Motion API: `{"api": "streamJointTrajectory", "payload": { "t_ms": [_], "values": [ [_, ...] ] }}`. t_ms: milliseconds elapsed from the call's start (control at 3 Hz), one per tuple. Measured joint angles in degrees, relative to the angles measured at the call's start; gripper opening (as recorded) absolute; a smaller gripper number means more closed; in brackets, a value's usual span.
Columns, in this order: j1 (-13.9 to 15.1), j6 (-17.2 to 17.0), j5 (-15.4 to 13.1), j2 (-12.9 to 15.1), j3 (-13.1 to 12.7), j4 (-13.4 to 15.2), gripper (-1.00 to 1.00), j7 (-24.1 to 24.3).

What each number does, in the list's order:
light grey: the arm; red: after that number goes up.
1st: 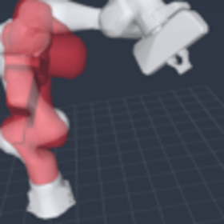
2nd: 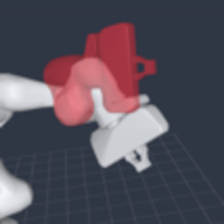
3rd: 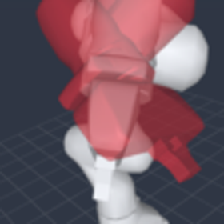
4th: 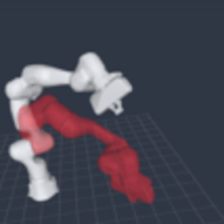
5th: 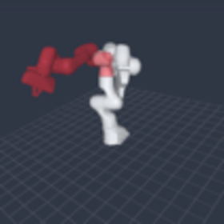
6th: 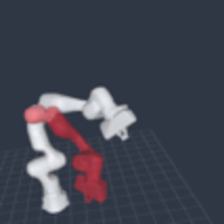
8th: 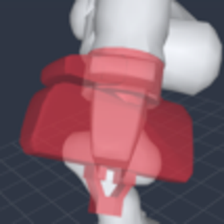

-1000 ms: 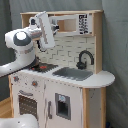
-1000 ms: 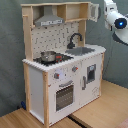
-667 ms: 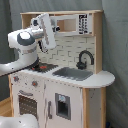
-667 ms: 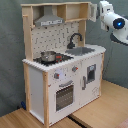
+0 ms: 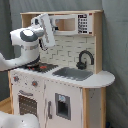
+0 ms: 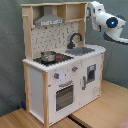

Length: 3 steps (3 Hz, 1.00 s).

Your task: Play with the kitchen

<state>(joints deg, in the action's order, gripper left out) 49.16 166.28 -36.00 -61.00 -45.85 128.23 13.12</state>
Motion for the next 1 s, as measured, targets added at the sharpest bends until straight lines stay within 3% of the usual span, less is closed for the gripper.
{"api": "streamJointTrajectory", "payload": {
  "t_ms": [1000],
  "values": [
    [7.13,1.63,0.0,7.88,-9.23,-11.96,-1.0,-0.08]
  ]
}}
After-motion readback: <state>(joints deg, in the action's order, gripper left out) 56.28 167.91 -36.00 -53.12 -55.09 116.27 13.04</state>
